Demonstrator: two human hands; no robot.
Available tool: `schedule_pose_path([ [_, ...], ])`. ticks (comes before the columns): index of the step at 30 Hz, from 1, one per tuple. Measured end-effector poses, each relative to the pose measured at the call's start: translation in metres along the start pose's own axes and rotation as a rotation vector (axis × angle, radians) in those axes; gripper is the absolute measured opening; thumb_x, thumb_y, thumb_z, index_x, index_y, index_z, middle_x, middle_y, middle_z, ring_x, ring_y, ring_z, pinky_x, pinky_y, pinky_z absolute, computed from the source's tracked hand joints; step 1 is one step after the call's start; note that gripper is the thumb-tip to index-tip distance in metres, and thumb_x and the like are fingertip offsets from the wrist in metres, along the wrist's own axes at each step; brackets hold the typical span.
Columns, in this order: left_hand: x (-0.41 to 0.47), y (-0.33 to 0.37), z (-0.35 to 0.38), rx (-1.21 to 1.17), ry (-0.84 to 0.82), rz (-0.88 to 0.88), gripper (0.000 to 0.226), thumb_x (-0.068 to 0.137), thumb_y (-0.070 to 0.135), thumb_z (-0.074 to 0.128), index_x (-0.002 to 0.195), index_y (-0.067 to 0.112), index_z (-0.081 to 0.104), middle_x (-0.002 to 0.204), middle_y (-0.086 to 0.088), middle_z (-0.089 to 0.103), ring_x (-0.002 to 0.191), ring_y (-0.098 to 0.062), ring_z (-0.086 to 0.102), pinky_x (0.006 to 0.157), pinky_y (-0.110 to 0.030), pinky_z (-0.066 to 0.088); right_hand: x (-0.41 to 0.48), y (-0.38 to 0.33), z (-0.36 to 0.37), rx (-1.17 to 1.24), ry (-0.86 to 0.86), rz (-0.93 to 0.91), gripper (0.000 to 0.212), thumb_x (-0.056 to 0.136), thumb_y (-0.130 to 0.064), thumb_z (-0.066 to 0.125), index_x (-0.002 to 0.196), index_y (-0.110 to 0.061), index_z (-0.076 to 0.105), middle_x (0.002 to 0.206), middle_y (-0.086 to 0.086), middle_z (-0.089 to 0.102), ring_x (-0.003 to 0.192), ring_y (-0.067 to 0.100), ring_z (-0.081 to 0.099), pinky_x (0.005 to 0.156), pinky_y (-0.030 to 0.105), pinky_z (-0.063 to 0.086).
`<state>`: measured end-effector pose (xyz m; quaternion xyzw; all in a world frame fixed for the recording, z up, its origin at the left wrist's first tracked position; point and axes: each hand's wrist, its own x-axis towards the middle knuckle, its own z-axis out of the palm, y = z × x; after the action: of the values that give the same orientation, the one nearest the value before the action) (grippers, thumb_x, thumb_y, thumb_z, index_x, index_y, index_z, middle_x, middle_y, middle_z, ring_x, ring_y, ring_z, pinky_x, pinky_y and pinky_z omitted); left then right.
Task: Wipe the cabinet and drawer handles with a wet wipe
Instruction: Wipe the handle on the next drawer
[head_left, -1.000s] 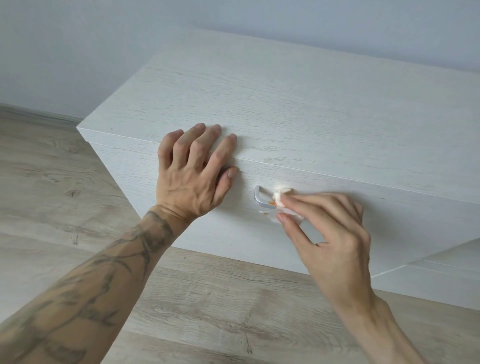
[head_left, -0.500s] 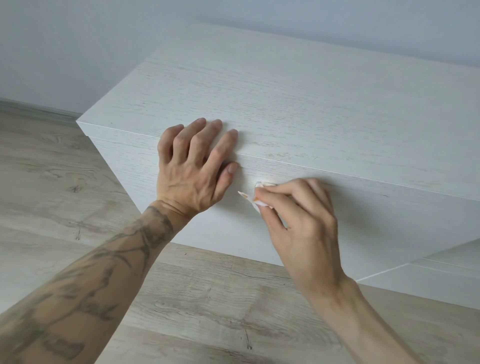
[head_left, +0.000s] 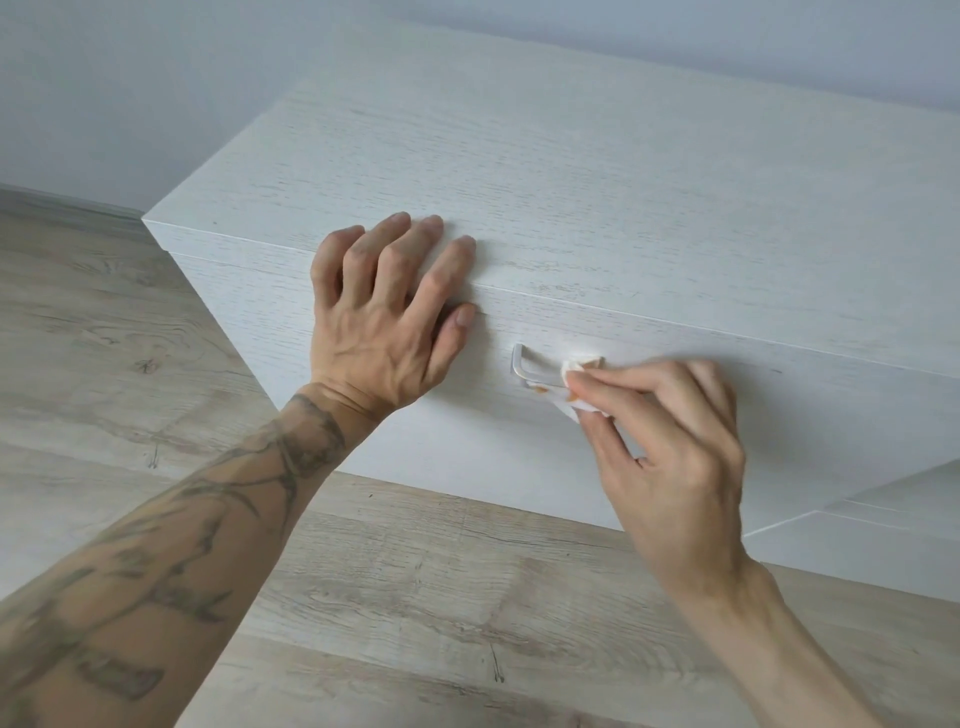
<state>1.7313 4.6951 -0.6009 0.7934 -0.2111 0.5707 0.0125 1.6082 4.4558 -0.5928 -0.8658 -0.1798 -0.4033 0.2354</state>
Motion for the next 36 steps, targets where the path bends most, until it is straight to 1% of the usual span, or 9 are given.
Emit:
schedule_pose_path([
  [4, 0.001, 0.000, 0.001, 0.009, 0.000, 0.000, 0.046, 0.110, 0.043, 0.030, 0.135, 0.016, 0.058, 0.127, -0.016, 0.070, 0.125, -0.031, 0.051, 0.114, -0.043, 0.025, -0.013, 0.012, -0.012, -0.026, 0.072, 0.061, 0.016, 0.098, -0.003, 0.073, 0.111, -0.009, 0.082, 0.104, 0.002, 0.076, 0.094, 0.025, 0.062, 0.091, 0.030, 0.048],
  [8, 0.000, 0.000, 0.001, 0.014, 0.010, 0.005, 0.046, 0.110, 0.043, 0.032, 0.135, 0.016, 0.058, 0.129, -0.013, 0.067, 0.125, -0.030, 0.052, 0.114, -0.043, 0.025, -0.011, -0.005, 0.003, -0.024, 0.143, 0.086, 0.013, 0.100, -0.006, 0.074, 0.110, -0.008, 0.082, 0.103, 0.000, 0.074, 0.097, 0.017, 0.059, 0.087, 0.035, 0.048],
  [14, 0.000, -0.001, 0.003, 0.003, 0.019, 0.006, 0.047, 0.110, 0.045, 0.030, 0.135, 0.016, 0.057, 0.134, -0.010, 0.060, 0.125, -0.029, 0.052, 0.110, -0.045, 0.030, 0.020, -0.038, 0.042, -0.019, 0.083, 0.019, 0.012, 0.101, -0.008, 0.072, 0.102, -0.009, 0.084, 0.088, 0.003, 0.073, 0.082, 0.031, 0.064, 0.075, 0.046, 0.049],
  [17, -0.001, 0.000, 0.003, -0.003, 0.022, 0.013, 0.047, 0.110, 0.045, 0.030, 0.135, 0.016, 0.058, 0.131, -0.012, 0.065, 0.124, -0.029, 0.053, 0.107, -0.047, 0.035, 0.014, -0.039, 0.043, -0.042, 0.122, 0.040, 0.014, 0.101, -0.007, 0.070, 0.101, -0.011, 0.084, 0.088, 0.003, 0.074, 0.081, 0.031, 0.065, 0.075, 0.045, 0.050],
  [20, -0.001, 0.000, 0.003, -0.004, 0.022, 0.012, 0.047, 0.110, 0.045, 0.029, 0.136, 0.017, 0.057, 0.135, -0.009, 0.057, 0.125, -0.029, 0.052, 0.107, -0.047, 0.035, 0.008, -0.041, 0.042, -0.064, 0.164, 0.049, 0.014, 0.100, -0.005, 0.073, 0.100, -0.011, 0.085, 0.089, 0.003, 0.075, 0.081, 0.030, 0.066, 0.076, 0.044, 0.050],
  [23, 0.000, -0.001, 0.003, -0.003, 0.029, 0.014, 0.047, 0.109, 0.045, 0.031, 0.136, 0.017, 0.057, 0.135, -0.008, 0.057, 0.125, -0.029, 0.052, 0.109, -0.045, 0.032, 0.019, -0.043, 0.051, -0.053, 0.165, 0.073, 0.011, 0.095, -0.003, 0.076, 0.094, -0.011, 0.083, 0.083, 0.003, 0.072, 0.077, 0.032, 0.064, 0.071, 0.047, 0.048],
  [28, 0.000, 0.000, 0.002, 0.000, 0.028, 0.011, 0.046, 0.109, 0.045, 0.031, 0.135, 0.018, 0.056, 0.136, -0.007, 0.053, 0.125, -0.028, 0.051, 0.112, -0.042, 0.027, 0.009, -0.049, 0.045, -0.068, 0.180, 0.100, 0.012, 0.096, -0.004, 0.075, 0.094, -0.012, 0.084, 0.088, 0.002, 0.075, 0.080, 0.030, 0.066, 0.074, 0.046, 0.047],
  [32, 0.000, -0.001, 0.003, -0.005, 0.030, 0.010, 0.045, 0.109, 0.045, 0.032, 0.135, 0.018, 0.057, 0.135, -0.007, 0.055, 0.124, -0.028, 0.052, 0.110, -0.044, 0.031, 0.025, -0.049, 0.052, -0.064, 0.164, 0.103, 0.010, 0.092, -0.002, 0.079, 0.089, -0.011, 0.082, 0.078, 0.003, 0.068, 0.073, 0.031, 0.061, 0.073, 0.042, 0.042],
  [36, -0.001, 0.000, 0.002, -0.002, 0.024, 0.008, 0.046, 0.109, 0.046, 0.031, 0.136, 0.018, 0.056, 0.136, -0.007, 0.055, 0.125, -0.028, 0.052, 0.109, -0.045, 0.032, 0.014, -0.051, 0.047, -0.058, 0.172, 0.126, 0.012, 0.093, -0.003, 0.078, 0.093, -0.013, 0.083, 0.084, 0.001, 0.072, 0.080, 0.028, 0.064, 0.074, 0.041, 0.043],
])
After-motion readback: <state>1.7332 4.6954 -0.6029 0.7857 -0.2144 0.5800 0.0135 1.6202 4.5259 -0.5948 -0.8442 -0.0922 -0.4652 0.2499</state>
